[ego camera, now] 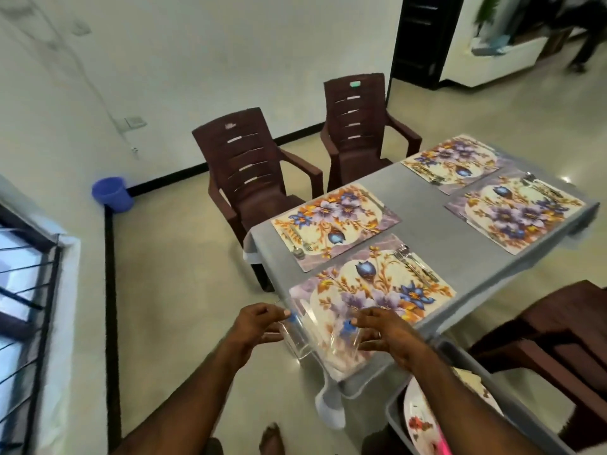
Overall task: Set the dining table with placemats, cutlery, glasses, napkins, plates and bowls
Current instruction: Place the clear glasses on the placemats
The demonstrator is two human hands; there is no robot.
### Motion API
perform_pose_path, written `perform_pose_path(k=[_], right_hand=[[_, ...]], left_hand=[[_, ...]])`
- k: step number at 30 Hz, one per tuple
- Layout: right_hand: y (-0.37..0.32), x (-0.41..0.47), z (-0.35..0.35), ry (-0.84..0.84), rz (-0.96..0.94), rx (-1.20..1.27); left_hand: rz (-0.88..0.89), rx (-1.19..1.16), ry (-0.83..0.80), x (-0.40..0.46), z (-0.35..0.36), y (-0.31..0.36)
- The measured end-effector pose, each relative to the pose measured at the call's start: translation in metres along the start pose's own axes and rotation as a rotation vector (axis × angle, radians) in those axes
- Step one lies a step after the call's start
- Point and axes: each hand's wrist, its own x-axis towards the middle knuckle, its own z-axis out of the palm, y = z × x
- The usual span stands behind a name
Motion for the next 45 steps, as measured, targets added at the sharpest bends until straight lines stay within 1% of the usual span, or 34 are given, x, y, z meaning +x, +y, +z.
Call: perform_pose_path(k=[2, 4, 6, 8, 10, 13, 14, 16, 20, 23, 27, 30, 33, 45], right_hand=[[-0.012, 0.009, 0.014, 0.024, -0.011, -0.010], [-0.023, 0.032, 0.048, 0.051, 0.011, -0.048], [-0.034, 0.039, 0.065, 0.071, 0.017, -0.078], [-0.042, 0.045, 0.065, 0.087, -0.003, -0.137], [-0.053, 0.048, 0.057, 0.108, -0.047, -0.249], [-0.073, 0.055, 0.035, 0.219, -0.062, -0.370], [-0.082, 0.058, 0.027, 0.253, -0.077, -0.441], [-0.097, 0.068, 0.006, 0.302, -0.107, -0.659], [-0.131, 0.101, -0.035, 0.291, -0.141, -1.055], [-0.166, 0.135, -0.067, 0.314, -0.197, -1.365], [-0.201, 0.163, -0.096, 0.316, -0.317, -1.567], [-0.219, 0.181, -0.112, 0.323, -0.372, -1.758], [-0.225, 0.199, -0.125, 0.322, -0.379, -1.820], [-0.226, 0.223, -0.137, 0.236, -0.302, -1.867]], left_hand=[[0.003, 0.011, -0.021, 0.018, -0.009, 0.015], [0.003, 0.000, -0.020, 0.041, -0.040, 0.025], [-0.007, -0.005, -0.020, 0.060, -0.052, 0.034], [-0.010, -0.011, -0.038, 0.075, -0.054, 0.044], [-0.018, -0.009, -0.065, 0.092, -0.049, 0.052], [-0.052, -0.033, -0.088, 0.116, -0.032, 0.058], [-0.074, -0.063, -0.094, 0.120, -0.025, 0.060], [-0.115, -0.101, -0.104, 0.129, -0.012, 0.064], [-0.134, -0.065, -0.140, 0.146, 0.013, 0.084], [-0.118, -0.044, -0.117, 0.168, 0.034, 0.106], [-0.121, -0.040, -0.051, 0.189, 0.061, 0.128], [-0.096, -0.007, -0.034, 0.201, 0.081, 0.136], [-0.102, 0.007, -0.027, 0.210, 0.094, 0.138], [-0.133, -0.037, 0.009, 0.229, 0.102, 0.139]])
